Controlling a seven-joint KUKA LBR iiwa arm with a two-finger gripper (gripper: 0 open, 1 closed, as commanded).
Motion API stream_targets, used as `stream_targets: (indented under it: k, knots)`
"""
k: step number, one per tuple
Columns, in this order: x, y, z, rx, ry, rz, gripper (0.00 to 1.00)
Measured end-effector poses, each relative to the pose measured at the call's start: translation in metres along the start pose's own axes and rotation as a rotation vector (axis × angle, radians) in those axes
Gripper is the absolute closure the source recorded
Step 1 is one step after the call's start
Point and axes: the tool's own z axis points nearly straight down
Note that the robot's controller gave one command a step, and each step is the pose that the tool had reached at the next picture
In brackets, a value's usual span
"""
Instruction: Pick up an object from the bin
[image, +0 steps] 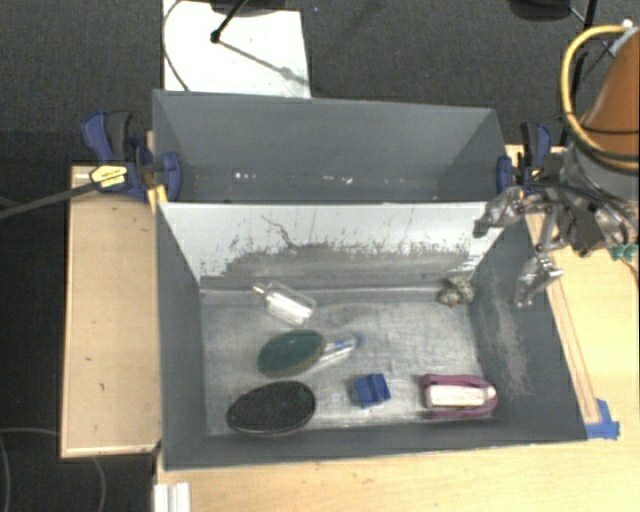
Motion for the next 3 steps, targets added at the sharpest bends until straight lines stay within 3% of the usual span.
stream_targets:
  k: [1, 2, 3]
  knots:
    - [-0.045, 0.058, 0.123, -0.008, 0.013, -0.187, 0.00]
    - [-0.040, 0.119, 0.210, -0.010, 0.016, -0.158, 0.00]
    - [-0.043, 0.108, 0.265, -0.006, 0.004, -0.381, 0.00]
